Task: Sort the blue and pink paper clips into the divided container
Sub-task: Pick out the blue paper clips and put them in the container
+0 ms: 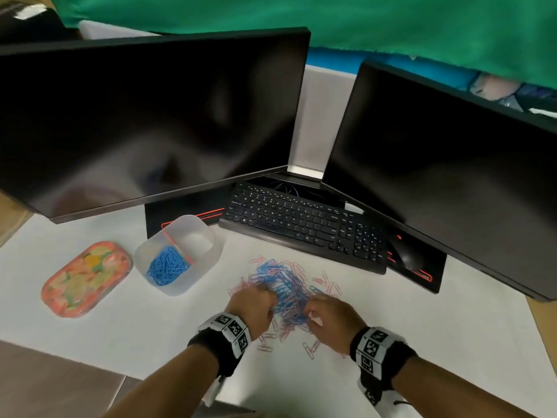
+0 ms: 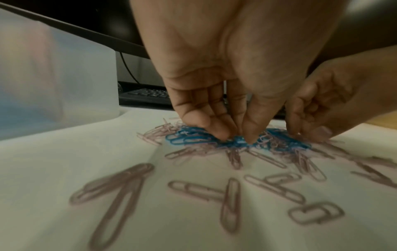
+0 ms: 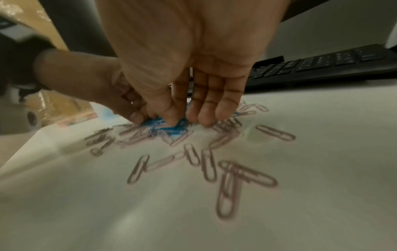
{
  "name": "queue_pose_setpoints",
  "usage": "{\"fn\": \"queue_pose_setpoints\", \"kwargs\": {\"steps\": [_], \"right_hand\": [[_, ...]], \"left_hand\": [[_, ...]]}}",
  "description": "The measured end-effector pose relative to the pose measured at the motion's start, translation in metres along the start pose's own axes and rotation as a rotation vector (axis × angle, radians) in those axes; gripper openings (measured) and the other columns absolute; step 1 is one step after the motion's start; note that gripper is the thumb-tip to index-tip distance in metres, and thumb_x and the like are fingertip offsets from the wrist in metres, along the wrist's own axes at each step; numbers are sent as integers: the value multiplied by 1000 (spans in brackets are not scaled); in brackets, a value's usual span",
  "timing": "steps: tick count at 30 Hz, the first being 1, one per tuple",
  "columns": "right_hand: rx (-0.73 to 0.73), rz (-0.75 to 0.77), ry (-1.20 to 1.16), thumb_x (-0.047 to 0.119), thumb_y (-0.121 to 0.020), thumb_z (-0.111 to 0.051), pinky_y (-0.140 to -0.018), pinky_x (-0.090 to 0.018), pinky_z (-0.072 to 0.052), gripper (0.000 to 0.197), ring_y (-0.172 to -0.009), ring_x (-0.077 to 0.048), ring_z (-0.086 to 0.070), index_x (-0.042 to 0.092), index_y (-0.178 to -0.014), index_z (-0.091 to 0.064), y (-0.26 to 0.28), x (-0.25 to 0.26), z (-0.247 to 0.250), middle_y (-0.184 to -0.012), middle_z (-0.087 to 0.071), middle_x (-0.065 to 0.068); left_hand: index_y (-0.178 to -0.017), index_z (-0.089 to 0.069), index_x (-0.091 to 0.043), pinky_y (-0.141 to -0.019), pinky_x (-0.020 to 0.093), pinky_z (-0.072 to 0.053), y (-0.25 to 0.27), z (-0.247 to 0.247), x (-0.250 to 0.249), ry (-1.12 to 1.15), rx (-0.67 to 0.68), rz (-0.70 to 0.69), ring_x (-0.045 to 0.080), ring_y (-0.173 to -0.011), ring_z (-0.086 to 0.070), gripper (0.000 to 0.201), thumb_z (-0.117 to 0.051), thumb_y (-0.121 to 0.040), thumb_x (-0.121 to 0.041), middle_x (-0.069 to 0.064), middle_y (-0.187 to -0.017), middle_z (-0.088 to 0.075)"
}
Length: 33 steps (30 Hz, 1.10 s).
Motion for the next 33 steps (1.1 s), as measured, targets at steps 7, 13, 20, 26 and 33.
{"fn": "queue_pose_setpoints", "kwargs": {"steps": [7, 13, 20, 26, 33], "right_hand": [[-69, 90, 98, 25, -91, -52, -76, -22, -42, 18, -97, -22, -58, 17, -100, -66, -5, 5, -5, -105, -61, -2], [-66, 10, -14, 11, -89, -50, -73, -26, -46, 14, -84, -19, -58, 11, -87, -63, -7, -16, -4, -93, -62, -3], [-65, -192, -456, -1, -81, -57, -63, -15, -45, 32, -61, -4, -52, 27, -96, -60, -7, -39, 4, -70, -57, 5], [62, -296, -855, -12, -82, -53, -64, -25, -54, 37, -65, -18, -64, 18, -99, -67, -8, -35, 2, -73, -62, -4], [5, -455, -1328, -6, -81, -35, -55, -32, -46, 26, -57, -25, -54, 4, -69, -55, -10, -33, -4, -69, -50, -11]], "left_hand": [[-92, -59, -22, -78, 34, -53, -1, -5, 1, -16, -25, 34, 22, -90, -61, 13, -48, -85, -18, -3, -100, -59], [-86, -58, -24, -76, 30, -52, -1, -3, 9, 37, -59, 78, 18, -84, -60, 13, -47, -85, -18, -6, -93, -63], [-86, -62, -27, -75, 22, -49, 1, 5, 20, 341, -117, 174, 17, -79, -63, 16, -52, -85, -15, -6, -82, -67], [-113, -67, -16, -64, 26, -49, 4, 0, 39, 1075, -150, 356, 17, -64, -56, 37, -49, -87, 2, 10, -71, -62], [-71, -52, -5, -57, 29, -46, 14, 11, 37, 1903, -194, 445, 19, -52, -48, 22, -31, -73, 3, 7, -62, -51]]}}
Point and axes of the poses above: each hand's wrist, its own y-axis away from the middle knuckle, its own z-axis out of the back of the hand, x = y × z, the point moved 9 cm from there along -y, towards the middle knuckle
